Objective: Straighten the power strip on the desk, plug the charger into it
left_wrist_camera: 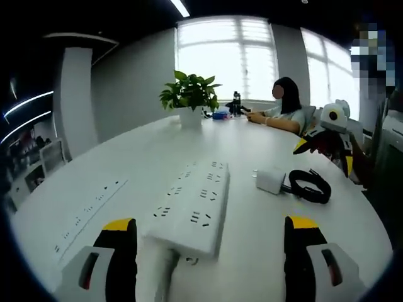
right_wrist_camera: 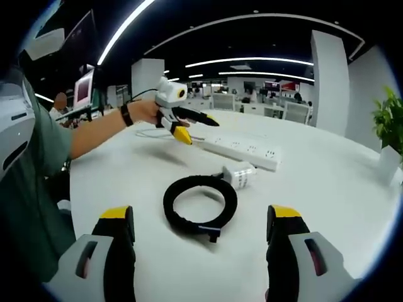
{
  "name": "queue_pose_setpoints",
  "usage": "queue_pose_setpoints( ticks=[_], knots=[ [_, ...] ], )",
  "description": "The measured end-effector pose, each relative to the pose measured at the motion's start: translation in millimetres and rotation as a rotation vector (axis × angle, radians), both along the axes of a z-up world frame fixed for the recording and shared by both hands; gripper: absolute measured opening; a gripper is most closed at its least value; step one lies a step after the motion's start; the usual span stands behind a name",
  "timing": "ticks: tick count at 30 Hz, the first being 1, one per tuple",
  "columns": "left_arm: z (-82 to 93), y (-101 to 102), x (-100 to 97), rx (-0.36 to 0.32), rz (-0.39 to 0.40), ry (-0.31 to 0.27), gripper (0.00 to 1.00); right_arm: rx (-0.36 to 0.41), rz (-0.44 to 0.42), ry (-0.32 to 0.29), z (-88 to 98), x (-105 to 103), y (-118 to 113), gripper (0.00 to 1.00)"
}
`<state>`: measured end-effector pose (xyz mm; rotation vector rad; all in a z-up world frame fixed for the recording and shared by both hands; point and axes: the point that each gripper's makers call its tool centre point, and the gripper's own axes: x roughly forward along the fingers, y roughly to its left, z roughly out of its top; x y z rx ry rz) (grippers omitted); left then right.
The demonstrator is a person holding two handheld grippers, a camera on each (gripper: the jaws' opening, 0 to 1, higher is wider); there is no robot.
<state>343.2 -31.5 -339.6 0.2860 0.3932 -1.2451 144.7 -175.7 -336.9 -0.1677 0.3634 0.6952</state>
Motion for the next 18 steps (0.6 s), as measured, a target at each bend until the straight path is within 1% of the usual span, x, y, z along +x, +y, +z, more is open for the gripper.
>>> queue_pose_setpoints(
  ticks=[2, 5, 9, 14, 16, 18],
  knots=[
    [0.8, 4.0, -0.4, 0.001, 0.014, -0.013, 0.99, -0.003, 0.004, -0.001, 0.2, -0.5, 1.3, 0.86],
    [2.3, 11.1, -3.8, -0.004, 0.032, -0.016, 0.99, -0.006, 0.01, 0.0, 0.1, -0.4, 3.3, 0.86],
    [6.3, 17.6, -8.4, -0.026, 0.043, -0.033, 0.99, -0.008, 0.013, 0.0, 0.4, 0.0, 5.5, 0.86],
    [10.2, 28.0, -17.6, -0.053, 0.066, -0.02, 0.99, -0.03, 0.025, -0.003, 1.6, 0.3, 7.5, 0.86],
    [12.0, 32.4, -20.2, -0.058, 0.078, -0.029, 0.99, -0.047, 0.016, -0.032, 5.6, 3.3, 4.7, 0.85],
    [12.4, 37.4, -22.1, -0.045, 0.094, -0.038, 0.99, -0.049, 0.008, -0.04, 7.7, 4.8, 2.5, 0.84]
  ],
)
